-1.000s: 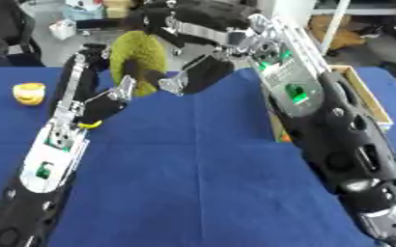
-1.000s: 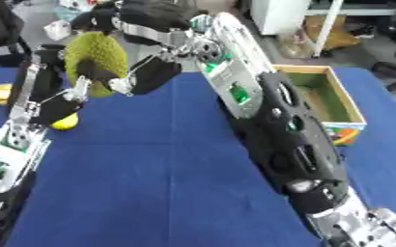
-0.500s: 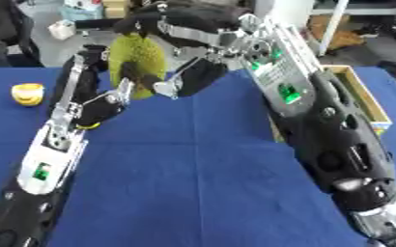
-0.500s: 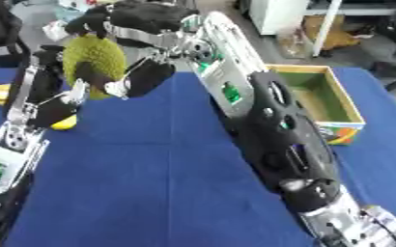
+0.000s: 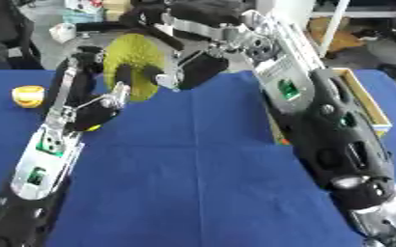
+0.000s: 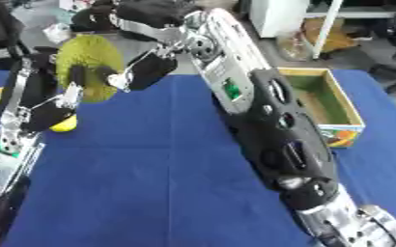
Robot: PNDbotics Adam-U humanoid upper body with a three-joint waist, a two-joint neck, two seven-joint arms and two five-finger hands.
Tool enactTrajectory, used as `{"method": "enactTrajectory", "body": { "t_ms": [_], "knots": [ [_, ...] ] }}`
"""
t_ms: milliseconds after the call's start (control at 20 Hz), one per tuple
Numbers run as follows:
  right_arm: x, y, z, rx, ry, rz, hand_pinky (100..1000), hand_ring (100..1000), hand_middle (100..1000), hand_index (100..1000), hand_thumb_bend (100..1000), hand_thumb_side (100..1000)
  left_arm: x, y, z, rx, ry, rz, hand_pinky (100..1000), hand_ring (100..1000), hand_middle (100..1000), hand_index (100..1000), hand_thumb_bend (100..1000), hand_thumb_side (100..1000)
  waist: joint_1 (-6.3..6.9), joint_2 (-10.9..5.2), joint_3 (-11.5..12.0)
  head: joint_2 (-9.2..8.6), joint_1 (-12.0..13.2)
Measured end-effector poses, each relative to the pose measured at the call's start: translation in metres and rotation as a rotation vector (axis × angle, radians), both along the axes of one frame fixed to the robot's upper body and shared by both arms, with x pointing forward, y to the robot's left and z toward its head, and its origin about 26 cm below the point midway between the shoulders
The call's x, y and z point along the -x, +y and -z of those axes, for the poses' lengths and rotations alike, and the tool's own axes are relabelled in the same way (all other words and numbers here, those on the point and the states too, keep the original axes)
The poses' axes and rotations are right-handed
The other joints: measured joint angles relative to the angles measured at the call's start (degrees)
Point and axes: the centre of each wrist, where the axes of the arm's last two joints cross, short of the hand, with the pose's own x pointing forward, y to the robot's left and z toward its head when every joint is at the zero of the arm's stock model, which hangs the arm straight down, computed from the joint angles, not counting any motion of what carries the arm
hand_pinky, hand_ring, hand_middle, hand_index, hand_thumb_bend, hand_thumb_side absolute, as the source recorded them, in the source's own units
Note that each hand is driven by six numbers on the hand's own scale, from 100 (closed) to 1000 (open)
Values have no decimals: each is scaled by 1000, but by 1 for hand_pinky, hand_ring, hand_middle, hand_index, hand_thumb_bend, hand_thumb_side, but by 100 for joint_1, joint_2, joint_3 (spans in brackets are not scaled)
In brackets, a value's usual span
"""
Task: Pick up the objects with one hand, pass them to the other hand, and then place them into the box on the other side of the table.
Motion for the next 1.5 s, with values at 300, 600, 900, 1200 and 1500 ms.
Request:
{"method": "enactTrajectory", "body": {
  "t_ms": [300, 600, 900, 1200, 1500],
  "knots": [
    [-4, -3, 2, 7, 21, 12, 884, 823, 862, 914, 190, 373, 2, 3, -2, 12, -22, -16, 560, 290, 240, 363, 100, 211, 0, 0, 7, -2, -8],
    [-5, -2, 5, 40, 65, -19, 883, 819, 853, 850, 175, 348, 2, 3, -3, -2, -35, -24, 563, 292, 240, 363, 100, 210, 0, 0, 5, -3, -10],
    [-3, 4, 6, 25, 77, -54, 871, 795, 818, 698, 157, 296, 1, 1, -3, -28, -50, -24, 568, 291, 240, 363, 100, 210, 0, 0, -3, -3, -10],
    [-2, 8, 7, -77, 45, -73, 840, 717, 710, 399, 100, 132, -1, -3, -2, -65, -62, -17, 588, 309, 261, 383, 100, 208, 0, 0, -13, -3, -18],
    [-1, 10, 9, -183, -15, -73, 839, 710, 691, 379, 100, 116, -1, -3, 0, -111, -64, -12, 691, 464, 445, 541, 538, 455, 0, 0, -17, -3, -28]
  ]
}}
